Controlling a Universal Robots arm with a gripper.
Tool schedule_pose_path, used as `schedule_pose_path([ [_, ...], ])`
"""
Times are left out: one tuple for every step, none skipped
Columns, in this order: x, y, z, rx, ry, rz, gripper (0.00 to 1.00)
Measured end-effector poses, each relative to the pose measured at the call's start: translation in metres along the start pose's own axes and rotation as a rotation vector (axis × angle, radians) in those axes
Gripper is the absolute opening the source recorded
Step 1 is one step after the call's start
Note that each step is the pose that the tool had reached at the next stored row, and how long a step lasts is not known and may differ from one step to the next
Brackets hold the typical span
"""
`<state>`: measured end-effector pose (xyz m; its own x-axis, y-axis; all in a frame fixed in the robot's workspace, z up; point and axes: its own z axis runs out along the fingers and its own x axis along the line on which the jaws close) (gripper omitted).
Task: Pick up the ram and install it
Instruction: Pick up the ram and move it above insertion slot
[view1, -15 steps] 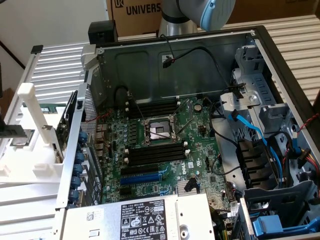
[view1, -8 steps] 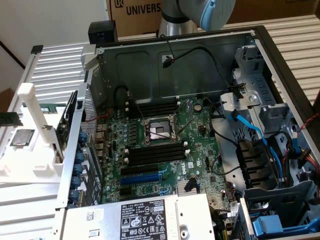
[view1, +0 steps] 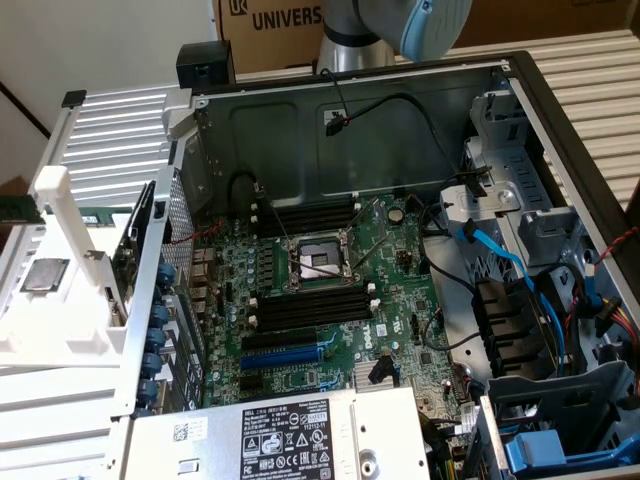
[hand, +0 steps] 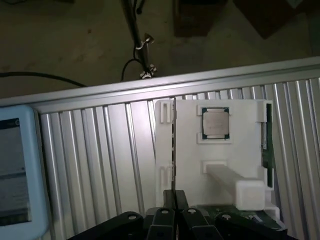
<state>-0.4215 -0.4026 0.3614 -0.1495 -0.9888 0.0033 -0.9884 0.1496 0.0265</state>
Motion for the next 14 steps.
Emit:
schedule_pose_path([
  [-0.001, -0.0096, -0.005, 0.0011, -0.0002, 0.0, 0.12],
  [-0.002, -0.0111, -0.0056, 0.0027, -0.0005, 0.0, 0.12],
  [-0.002, -0.0125, -0.0063, 0.0045, -0.0007, 0.0, 0.12],
  [-0.002, -0.0143, -0.0074, 0.0061, -0.001, 0.0, 0.12],
  [-0.003, -0.0169, -0.0098, 0.0066, -0.0011, 0.0, 0.12],
  [-0.003, -0.0202, -0.0132, 0.0066, -0.001, 0.0, 0.12],
  [-0.004, -0.0236, -0.0167, 0.0067, -0.0011, 0.0, 0.12],
  [-0.004, -0.0273, -0.0203, 0.0067, -0.0011, 0.0, 0.12],
  [-0.005, -0.0308, -0.024, 0.0066, -0.0009, 0.0, 0.12],
  [-0.005, -0.0344, -0.0275, 0.0065, -0.0009, 0.0, 0.12],
  [-0.006, -0.0382, -0.0313, 0.0066, -0.0011, 0.0, 0.12],
  [-0.006, -0.0419, -0.035, 0.0066, -0.0011, 0.0, 0.12],
  [-0.007, -0.0458, -0.0387, 0.0067, -0.0012, 0.0, 0.12],
  [-0.008, -0.0496, -0.0423, 0.0066, -0.0013, 0.0, 0.12],
])
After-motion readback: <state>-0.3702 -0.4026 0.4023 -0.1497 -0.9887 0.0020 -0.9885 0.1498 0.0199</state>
